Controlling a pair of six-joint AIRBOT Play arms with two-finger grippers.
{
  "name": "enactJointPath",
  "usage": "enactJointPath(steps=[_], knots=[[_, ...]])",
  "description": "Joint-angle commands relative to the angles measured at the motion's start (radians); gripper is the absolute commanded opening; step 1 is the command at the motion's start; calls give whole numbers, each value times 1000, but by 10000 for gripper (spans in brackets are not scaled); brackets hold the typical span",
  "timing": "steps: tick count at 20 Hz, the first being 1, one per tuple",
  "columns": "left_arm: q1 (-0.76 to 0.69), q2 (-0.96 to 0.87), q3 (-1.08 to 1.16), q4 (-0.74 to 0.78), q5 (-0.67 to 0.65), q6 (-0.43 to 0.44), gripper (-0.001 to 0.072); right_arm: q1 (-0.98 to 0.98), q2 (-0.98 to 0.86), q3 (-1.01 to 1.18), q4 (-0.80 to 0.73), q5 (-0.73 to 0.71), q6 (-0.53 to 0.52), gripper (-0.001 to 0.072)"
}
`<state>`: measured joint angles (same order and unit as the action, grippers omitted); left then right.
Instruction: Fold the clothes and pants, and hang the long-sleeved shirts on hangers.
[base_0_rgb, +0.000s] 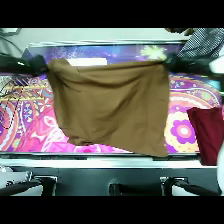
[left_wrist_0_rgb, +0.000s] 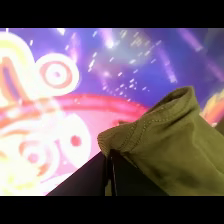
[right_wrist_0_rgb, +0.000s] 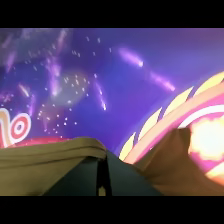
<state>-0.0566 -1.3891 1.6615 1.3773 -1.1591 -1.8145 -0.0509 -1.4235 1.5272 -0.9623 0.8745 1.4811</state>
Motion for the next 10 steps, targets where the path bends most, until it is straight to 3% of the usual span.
enactJointPath(steps=[1, 5, 7, 8, 10], knots=[[-1, -248, -43, -34, 42, -4, 16, 89, -290, 2, 168, -172, -23, 33], [0, -404, -43, -42, 42, -4, 16, 170, -410, 2, 169, -226, 23, 53], [2, -418, -42, -41, 42, -4, 20, 169, -410, 2, 170, -202, 54, 219], [8, -412, -41, -41, 41, -3, 85, 157, -398, 2, 171, -173, 80, 293], [32, -377, -41, -40, 14, -3, 665, 96, -343, 4, 167, -36, 83, 442]])
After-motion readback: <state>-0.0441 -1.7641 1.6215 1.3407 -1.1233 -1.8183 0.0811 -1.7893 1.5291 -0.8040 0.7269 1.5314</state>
